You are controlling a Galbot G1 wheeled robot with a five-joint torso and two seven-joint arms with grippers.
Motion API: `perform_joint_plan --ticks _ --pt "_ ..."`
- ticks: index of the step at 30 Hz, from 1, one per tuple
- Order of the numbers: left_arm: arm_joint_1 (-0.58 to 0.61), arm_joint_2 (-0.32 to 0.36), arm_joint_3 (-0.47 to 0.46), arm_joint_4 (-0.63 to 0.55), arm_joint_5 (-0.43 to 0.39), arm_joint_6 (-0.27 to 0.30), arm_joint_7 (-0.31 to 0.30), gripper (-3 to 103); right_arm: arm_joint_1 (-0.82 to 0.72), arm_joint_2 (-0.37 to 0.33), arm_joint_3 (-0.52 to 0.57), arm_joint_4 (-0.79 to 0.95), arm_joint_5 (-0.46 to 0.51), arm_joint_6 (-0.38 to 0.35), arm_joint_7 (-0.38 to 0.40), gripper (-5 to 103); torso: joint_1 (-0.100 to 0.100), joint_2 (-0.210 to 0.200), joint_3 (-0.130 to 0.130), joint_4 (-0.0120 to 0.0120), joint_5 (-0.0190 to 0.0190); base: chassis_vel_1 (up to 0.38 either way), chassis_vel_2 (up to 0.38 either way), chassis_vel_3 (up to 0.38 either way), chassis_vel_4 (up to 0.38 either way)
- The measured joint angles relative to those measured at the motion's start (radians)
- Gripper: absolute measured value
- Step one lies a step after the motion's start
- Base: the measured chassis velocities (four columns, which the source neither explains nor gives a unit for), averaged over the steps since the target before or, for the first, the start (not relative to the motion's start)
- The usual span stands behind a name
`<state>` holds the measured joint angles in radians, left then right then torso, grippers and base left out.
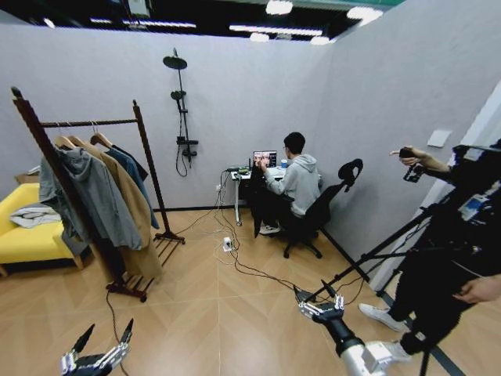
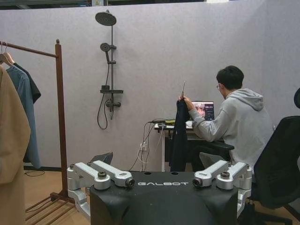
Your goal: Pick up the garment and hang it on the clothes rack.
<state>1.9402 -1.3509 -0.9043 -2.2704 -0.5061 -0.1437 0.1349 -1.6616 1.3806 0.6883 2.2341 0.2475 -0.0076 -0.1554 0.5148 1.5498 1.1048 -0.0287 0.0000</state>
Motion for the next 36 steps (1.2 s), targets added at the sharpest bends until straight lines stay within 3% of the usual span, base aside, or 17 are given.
perform_joint_plan --ticks 16,29,32,35,36 --pt "0.0 0.0 0.0 0.0 0.0 0.0 0.0 100 -0.005 0.004 -0.002 0.001 0.002 0.022 -0.004 100 0.0 0.0 0.0 0.0002 -0.0002 -0.223 0.216 0.222 -0.222" --pt "0.0 0.0 0.0 0.0 0.0 0.0 0.0 100 -0.006 0.011 0.022 -0.002 0.003 0.032 -0.007 100 0.001 -0.001 0.0 -0.0001 -0.0007 -0.368 0.359 0.349 -0.354" --pt "0.0 0.0 0.0 0.0 0.0 0.0 0.0 100 -0.007 0.011 0.03 -0.004 0.003 0.033 -0.007 100 0.0 0.0 0.0 0.0001 0.0007 -0.362 0.404 0.352 -0.367" --pt "0.0 0.0 0.0 0.0 0.0 0.0 0.0 100 -0.007 0.011 0.036 -0.005 0.004 0.033 -0.007 100 0.001 0.0 0.0 -0.0002 -0.0013 -0.353 0.349 0.331 -0.342" --pt "0.0 0.0 0.0 0.0 0.0 0.0 0.0 100 -0.006 0.01 0.038 -0.005 0.004 0.033 -0.007 100 0.0 0.0 0.0 0.0001 0.0005 -0.351 0.352 0.315 -0.376"
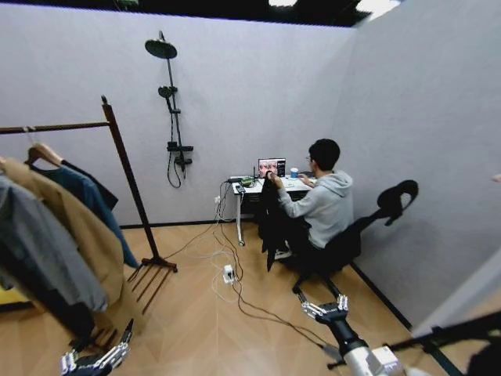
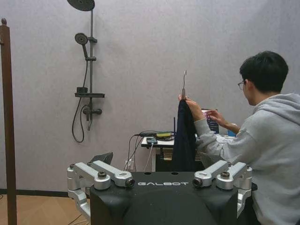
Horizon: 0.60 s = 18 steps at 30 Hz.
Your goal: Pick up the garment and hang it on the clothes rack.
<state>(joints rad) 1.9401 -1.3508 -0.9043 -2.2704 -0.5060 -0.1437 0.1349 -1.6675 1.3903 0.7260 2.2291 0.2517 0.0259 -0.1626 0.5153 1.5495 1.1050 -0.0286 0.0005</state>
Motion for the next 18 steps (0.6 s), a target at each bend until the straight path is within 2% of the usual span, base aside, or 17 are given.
perform_joint_plan --ticks 2,3,5,6,8,9,10,15,18 --pt "0.0 0.0 0.0 0.0 0.0 0.0 0.0 100 0.0 0.0 0.001 0.0 0.0 0.0 0.0 100 -0.001 0.0 0.0 -0.0002 0.0005 -0.334 0.356 0.35 -0.376" --pt "0.0 0.0 0.0 0.0 0.0 0.0 0.0 100 0.005 0.0 0.001 -0.001 0.002 0.0 -0.005 100 0.0 0.0 0.0 -0.0002 -0.0012 -0.334 0.314 0.368 -0.302" --pt "0.0 0.0 0.0 0.0 0.0 0.0 0.0 100 0.007 0.0 0.001 -0.001 0.004 0.001 -0.009 100 0.0 0.0 0.0 0.0 -0.0008 -0.351 0.314 0.351 -0.36" --pt "0.0 0.0 0.0 0.0 0.0 0.0 0.0 100 0.009 0.0 0.0 -0.001 0.006 0.001 -0.01 100 0.0 0.0 0.0 -0.0001 0.0005 -0.351 0.379 0.351 -0.36" --pt "0.0 0.0 0.0 0.0 0.0 0.0 0.0 100 0.008 0.001 -0.001 -0.001 0.007 0.001 -0.011 100 -0.001 0.0 0.0 -0.0001 0.0003 -0.351 0.379 0.364 -0.355" --pt "0.0 0.0 0.0 0.0 0.0 0.0 0.0 100 0.009 0.001 -0.001 -0.001 0.008 0.001 -0.013 100 0.0 0.0 0.0 -0.0001 -0.0013 -0.343 0.321 0.353 -0.348" --pt "0.0 0.0 0.0 0.0 0.0 0.0 0.0 100 0.008 0.001 -0.002 -0.001 0.008 0.001 -0.013 100 0.0 0.0 0.0 -0.0002 -0.0013 -0.343 0.365 0.353 -0.348" --pt "0.0 0.0 0.0 0.0 0.0 0.0 0.0 100 0.006 0.0 -0.001 0.0 0.008 0.001 -0.014 100 0.0 0.0 0.0 -0.0001 0.0006 -0.339 0.357 0.374 -0.355" --pt "0.0 0.0 0.0 0.0 0.0 0.0 0.0 100 0.004 0.0 -0.001 0.002 0.009 0.003 -0.014 100 0.0 0.0 0.0 -0.0001 -0.0013 -0.385 0.355 0.364 -0.387"
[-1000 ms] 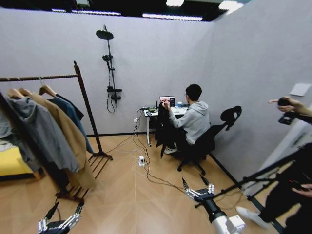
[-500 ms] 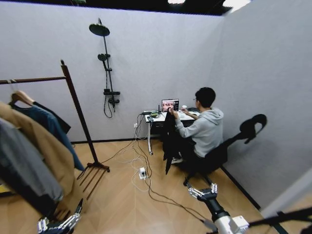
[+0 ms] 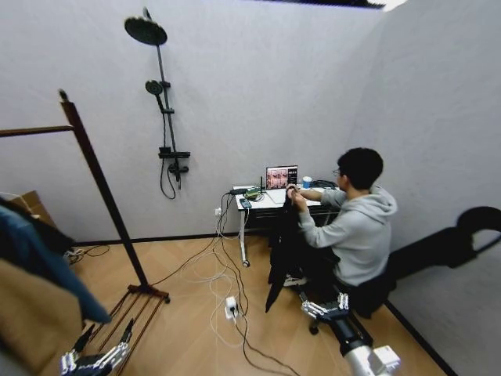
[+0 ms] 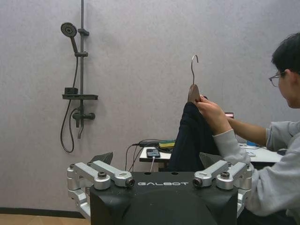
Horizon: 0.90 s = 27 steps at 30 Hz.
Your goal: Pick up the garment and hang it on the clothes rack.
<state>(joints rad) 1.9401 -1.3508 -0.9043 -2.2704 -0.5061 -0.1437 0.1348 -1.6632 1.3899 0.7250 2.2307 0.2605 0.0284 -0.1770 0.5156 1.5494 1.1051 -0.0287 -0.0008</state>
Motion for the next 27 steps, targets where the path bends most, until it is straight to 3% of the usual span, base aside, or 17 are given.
perform_joint_plan --ticks 2,7,14,18,27 --pt "0.0 0.0 0.0 0.0 0.0 0.0 0.0 100 -0.001 -0.001 0.002 0.0 0.001 0.004 -0.002 100 0.0 0.0 0.0 0.0 0.0015 -0.348 0.348 0.36 -0.342" --pt "0.0 0.0 0.0 0.0 0.0 0.0 0.0 100 0.0 -0.004 0.01 0.0 0.001 0.006 -0.002 100 -0.001 0.001 0.0 0.0 0.0006 -0.359 0.346 0.364 -0.357" --pt "0.0 0.0 0.0 0.0 0.0 0.0 0.0 100 0.078 -0.008 0.006 0.018 -0.002 -0.064 0.097 100 0.001 -0.001 0.0 0.0002 0.0012 -0.282 0.276 0.264 -0.279" --pt "0.0 0.0 0.0 0.0 0.0 0.0 0.0 100 0.15 -0.016 0.008 0.039 -0.008 -0.096 0.144 100 0.001 0.0 0.0 0.0002 0.001 -0.17 0.111 0.054 -0.052" --pt "0.0 0.0 0.0 0.0 0.0 0.0 0.0 100 0.237 -0.028 -0.038 0.078 0.013 -0.194 0.227 100 -0.002 0.001 -0.001 -0.0002 0.001 0.056 -0.041 -0.034 0.037"
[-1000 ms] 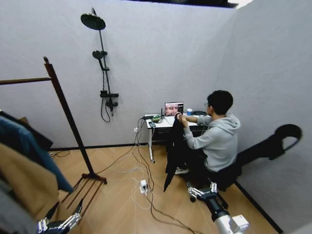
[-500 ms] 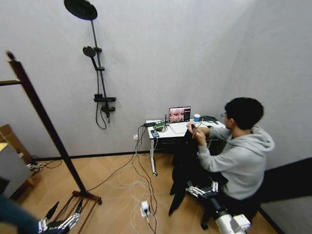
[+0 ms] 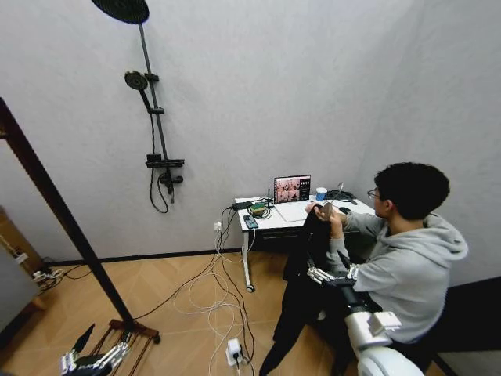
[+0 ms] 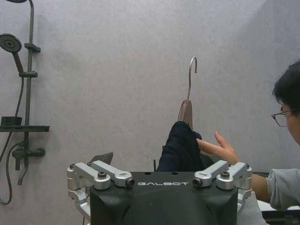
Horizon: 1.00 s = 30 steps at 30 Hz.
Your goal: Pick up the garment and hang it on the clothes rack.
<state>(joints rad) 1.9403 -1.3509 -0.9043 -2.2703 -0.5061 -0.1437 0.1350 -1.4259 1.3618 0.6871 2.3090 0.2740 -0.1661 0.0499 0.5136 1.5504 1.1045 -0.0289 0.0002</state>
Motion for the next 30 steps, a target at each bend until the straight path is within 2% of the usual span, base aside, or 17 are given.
perform_joint_plan --ticks 2,3,5,6,7,9,10,11,12,13,15,17,23,25,28,29,30 --pt "0.0 0.0 0.0 0.0 0.0 0.0 0.0 100 0.062 -0.018 -0.008 -0.005 0.034 -0.052 0.053 100 0.0 0.0 0.0 0.0001 -0.0003 0.0 0.0 0.0 0.0" --pt "0.0 0.0 0.0 0.0 0.0 0.0 0.0 100 0.062 -0.018 -0.008 -0.005 0.034 -0.052 0.053 100 0.0 0.0 0.0 0.0001 -0.0003 0.0 0.0 0.0 0.0" --pt "0.0 0.0 0.0 0.0 0.0 0.0 0.0 100 0.164 -0.057 -0.01 -0.025 0.089 -0.13 0.116 100 0.002 -0.001 0.001 0.0002 0.0001 0.0 0.0 0.0 0.0" --pt "0.0 0.0 0.0 0.0 0.0 0.0 0.0 100 0.164 -0.057 -0.01 -0.025 0.089 -0.13 0.116 100 0.002 -0.001 0.001 0.0002 0.0001 0.0 0.0 0.0 0.0" --pt "0.0 0.0 0.0 0.0 0.0 0.0 0.0 100 0.241 -0.088 -0.007 -0.041 0.137 -0.186 0.146 100 0.002 -0.001 0.001 0.0004 -0.0002 0.0 0.0 0.0 0.0" --pt "0.0 0.0 0.0 0.0 0.0 0.0 0.0 100 0.276 -0.105 -0.007 -0.051 0.163 -0.213 0.158 100 0.002 -0.001 0.001 0.0004 -0.0002 0.0 0.0 0.0 0.0" --pt "0.0 0.0 0.0 0.0 0.0 0.0 0.0 100 0.343 -0.144 -0.016 -0.084 0.206 -0.247 0.172 100 0.002 -0.001 0.001 0.0004 -0.0002 0.0 0.0 0.0 0.0" --pt "0.0 0.0 0.0 0.0 0.0 0.0 0.0 100 0.343 -0.144 -0.016 -0.084 0.206 -0.247 0.172 100 0.002 -0.001 0.001 0.0004 -0.0002 0.0 0.0 0.0 0.0" --pt "0.0 0.0 0.0 0.0 0.0 0.0 0.0 100 0.395 -0.186 -0.034 -0.122 0.227 -0.255 0.175 100 0.002 -0.001 0.001 0.0004 -0.0003 0.0 0.0 0.0 0.0" --pt "0.0 0.0 0.0 0.0 0.0 0.0 0.0 100 0.395 -0.186 -0.034 -0.122 0.227 -0.255 0.175 100 0.002 -0.001 0.001 0.0004 -0.0003 0.0 0.0 0.0 0.0" --pt "0.0 0.0 0.0 0.0 0.0 0.0 0.0 100 0.459 -0.24 -0.07 -0.183 0.255 -0.26 0.19 100 0.002 -0.001 0.001 0.0004 -0.0001 0.0 0.0 0.0 0.0" --pt "0.0 0.0 0.0 0.0 0.0 0.0 0.0 100 0.492 -0.261 -0.09 -0.214 0.273 -0.264 0.205 101 0.002 -0.001 0.001 0.0003 0.0 0.0 0.0 0.0 0.0" --pt "0.0 0.0 0.0 0.0 0.0 0.0 0.0 100 0.539 -0.266 -0.111 -0.264 0.305 -0.279 0.249 80 0.002 -0.001 0.001 0.0003 -0.0001 0.0 0.0 0.0 0.0" --pt "0.0 0.0 0.0 0.0 0.0 0.0 0.0 100 0.539 -0.266 -0.111 -0.266 0.306 -0.278 0.249 80 0.002 -0.001 0.001 0.0003 -0.0001 0.0 0.0 0.0 0.0" --pt "0.0 0.0 0.0 0.0 0.0 0.0 0.0 100 0.534 -0.267 -0.112 -0.279 0.305 -0.263 0.242 64 0.002 -0.001 0.0 0.0002 -0.0001 0.0 0.0 0.0 0.0" --pt "0.0 0.0 0.0 0.0 0.0 0.0 0.0 100 0.534 -0.267 -0.112 -0.279 0.305 -0.263 0.242 64 0.002 -0.001 0.0 0.0002 -0.0001 0.0 0.0 0.0 0.0" --pt "0.0 0.0 0.0 0.0 0.0 0.0 0.0 100 0.532 -0.267 -0.112 -0.28 0.305 -0.26 0.241 58 0.002 -0.001 0.0 0.0001 -0.0001 0.0 0.0 0.0 0.0"
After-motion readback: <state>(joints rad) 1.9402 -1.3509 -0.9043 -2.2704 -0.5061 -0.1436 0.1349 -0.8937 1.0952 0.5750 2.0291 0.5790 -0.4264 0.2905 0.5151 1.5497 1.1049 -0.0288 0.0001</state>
